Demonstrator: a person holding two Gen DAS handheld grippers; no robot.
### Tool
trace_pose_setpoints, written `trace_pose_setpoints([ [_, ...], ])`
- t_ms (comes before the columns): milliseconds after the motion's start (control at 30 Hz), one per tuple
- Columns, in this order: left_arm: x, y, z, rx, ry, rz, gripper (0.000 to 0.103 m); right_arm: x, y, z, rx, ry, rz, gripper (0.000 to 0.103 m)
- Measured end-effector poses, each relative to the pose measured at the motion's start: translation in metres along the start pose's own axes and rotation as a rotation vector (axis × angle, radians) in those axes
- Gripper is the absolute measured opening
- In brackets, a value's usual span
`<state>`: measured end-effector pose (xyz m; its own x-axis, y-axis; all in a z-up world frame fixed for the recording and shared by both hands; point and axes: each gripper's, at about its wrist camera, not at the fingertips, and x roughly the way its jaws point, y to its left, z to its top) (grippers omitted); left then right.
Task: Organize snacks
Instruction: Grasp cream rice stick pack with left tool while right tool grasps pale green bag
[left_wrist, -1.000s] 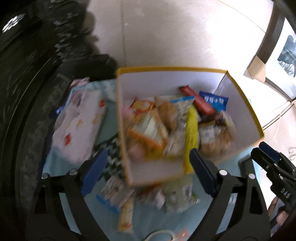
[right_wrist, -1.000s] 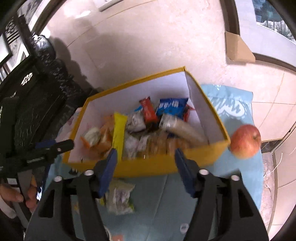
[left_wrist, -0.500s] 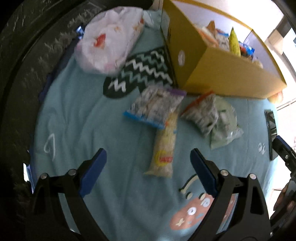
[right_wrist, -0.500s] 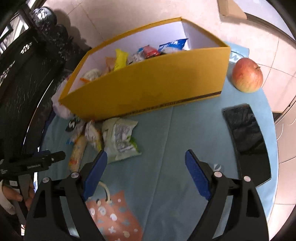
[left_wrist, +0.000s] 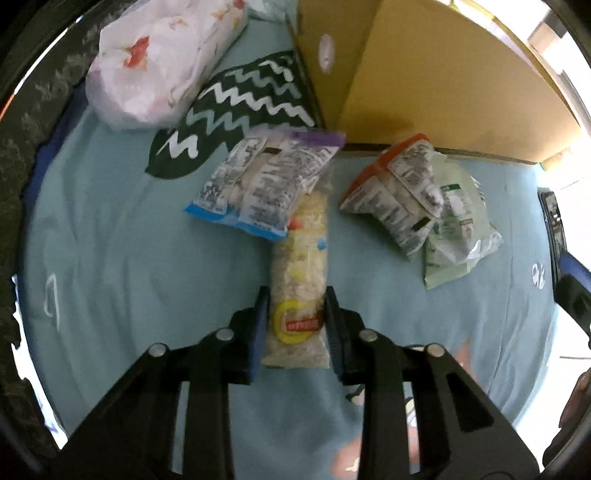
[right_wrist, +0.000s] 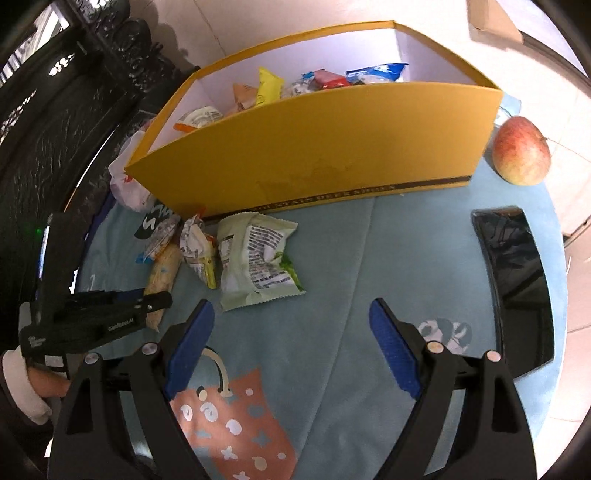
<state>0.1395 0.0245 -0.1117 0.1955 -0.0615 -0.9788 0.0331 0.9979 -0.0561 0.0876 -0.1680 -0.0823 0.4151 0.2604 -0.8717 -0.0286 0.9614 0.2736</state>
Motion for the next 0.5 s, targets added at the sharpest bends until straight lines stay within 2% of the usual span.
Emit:
trace_pose_setpoints([
  [67, -0.004, 0.003, -0.002, -0.015, 0.000, -0.027, 0.029, 0.007, 0.006, 0.004, -0.030, 0.004, 0.001, 0.086],
  [300, -0.009, 0.012, -0.007, -0.022, 0.007, -0.035, 0.029, 0.058, 0.042, 0.023, -0.206, 0.074, -0.017, 0.086],
  [333, -0.008, 0.013, -0.007, -0.025, 0.008, -0.036, 0.029, 0.068, 0.048, 0.025, -0.236, 0.087, -0.016, 0.082],
  [367, -0.008, 0.013, -0.007, -0.027, 0.009, -0.040, 0.029, 0.077, 0.051, 0.026, -0.259, 0.105, -0.026, 0.063],
  [400, -0.008, 0.015, -0.007, -0.027, 0.009, -0.041, 0.029, 0.085, 0.054, 0.026, -0.277, 0.128, -0.047, 0.053],
  [500, -0.007, 0.018, -0.005, -0.028, 0.012, -0.043, 0.029, 0.088, 0.056, 0.030, -0.300, 0.130, -0.056, 0.045],
])
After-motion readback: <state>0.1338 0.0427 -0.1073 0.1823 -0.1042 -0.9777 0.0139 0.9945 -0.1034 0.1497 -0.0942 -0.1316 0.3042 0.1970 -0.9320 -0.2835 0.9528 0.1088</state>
